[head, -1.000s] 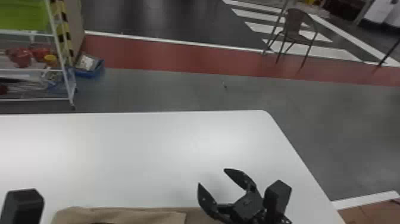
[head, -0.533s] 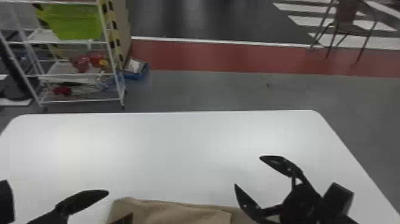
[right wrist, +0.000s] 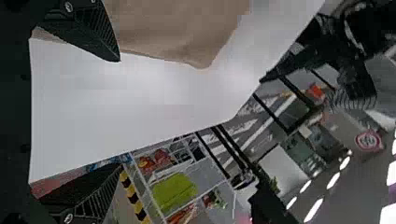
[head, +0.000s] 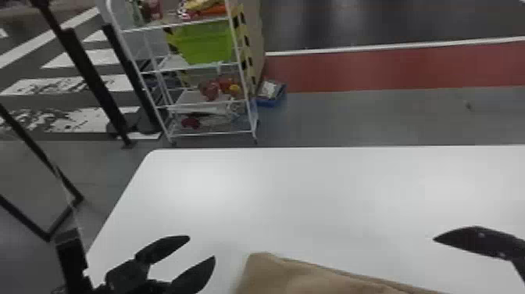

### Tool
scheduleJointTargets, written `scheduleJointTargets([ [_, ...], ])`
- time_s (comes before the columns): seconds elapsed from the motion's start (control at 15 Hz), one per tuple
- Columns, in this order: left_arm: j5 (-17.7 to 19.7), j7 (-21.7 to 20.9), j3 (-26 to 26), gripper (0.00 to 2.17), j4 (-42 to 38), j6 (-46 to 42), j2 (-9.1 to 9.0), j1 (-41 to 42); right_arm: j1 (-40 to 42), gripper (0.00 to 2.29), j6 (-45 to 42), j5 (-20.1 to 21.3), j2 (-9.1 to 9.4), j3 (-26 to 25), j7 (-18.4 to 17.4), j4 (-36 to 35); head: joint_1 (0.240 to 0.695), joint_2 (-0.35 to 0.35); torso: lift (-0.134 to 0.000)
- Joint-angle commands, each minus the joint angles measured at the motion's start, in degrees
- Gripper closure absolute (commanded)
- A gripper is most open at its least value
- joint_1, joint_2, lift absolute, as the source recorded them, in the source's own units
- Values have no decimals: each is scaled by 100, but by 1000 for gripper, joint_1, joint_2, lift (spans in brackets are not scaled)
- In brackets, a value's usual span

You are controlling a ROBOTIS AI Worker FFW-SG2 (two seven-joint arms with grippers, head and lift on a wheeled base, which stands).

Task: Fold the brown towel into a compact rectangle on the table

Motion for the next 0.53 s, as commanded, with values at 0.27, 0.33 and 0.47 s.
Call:
scheduleJointTargets([
  [0.27, 30, 11, 103, 29, 85, 0, -15, -44, 62, 110, -1582, 990, -774, -588, 226, 114, 695, 203, -122],
  [0.33, 30, 2, 121, 29, 85, 0, -15, -44, 36, 130, -1582, 1209, -818, -544, 243, 114, 695, 192, -122],
  [0.47, 30, -41, 182, 29, 120, 0, -15, -52, 18, 194, -1582, 1833, -862, -290, 314, 114, 695, 174, -122],
])
